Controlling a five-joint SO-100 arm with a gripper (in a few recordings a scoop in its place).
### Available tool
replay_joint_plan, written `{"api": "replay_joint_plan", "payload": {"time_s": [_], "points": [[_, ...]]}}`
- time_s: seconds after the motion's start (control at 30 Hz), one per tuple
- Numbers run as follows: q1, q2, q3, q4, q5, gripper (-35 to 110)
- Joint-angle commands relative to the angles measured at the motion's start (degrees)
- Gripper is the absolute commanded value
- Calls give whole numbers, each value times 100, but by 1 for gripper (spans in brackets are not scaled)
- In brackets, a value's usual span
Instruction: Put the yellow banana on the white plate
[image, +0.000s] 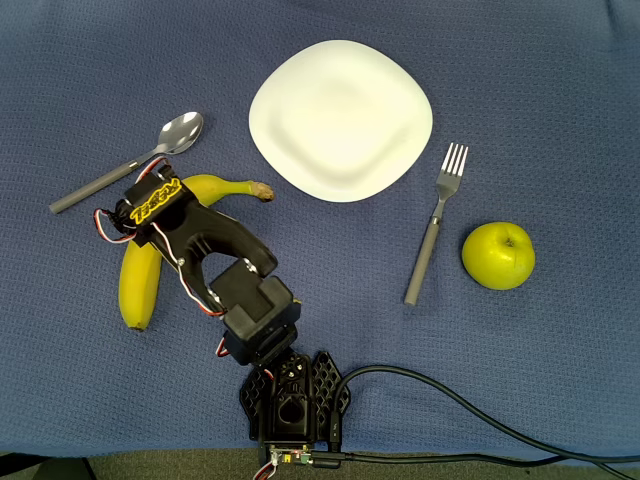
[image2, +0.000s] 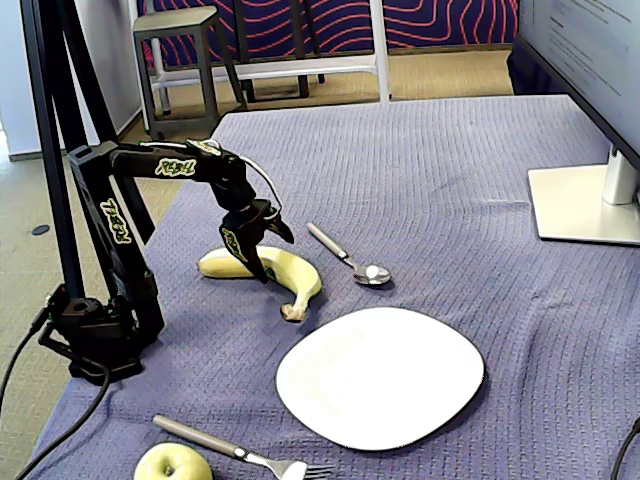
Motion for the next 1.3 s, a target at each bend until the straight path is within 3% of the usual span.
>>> {"api": "replay_joint_plan", "payload": {"time_s": [0.0, 0.57, 0.87, 1.27], "points": [[-44, -105, -396, -141, -62, 31], [-123, -229, -721, -264, 35, 2], [-79, 176, -809, -264, 378, 0], [53, 1793, -1415, 932, 1336, 0]]}}
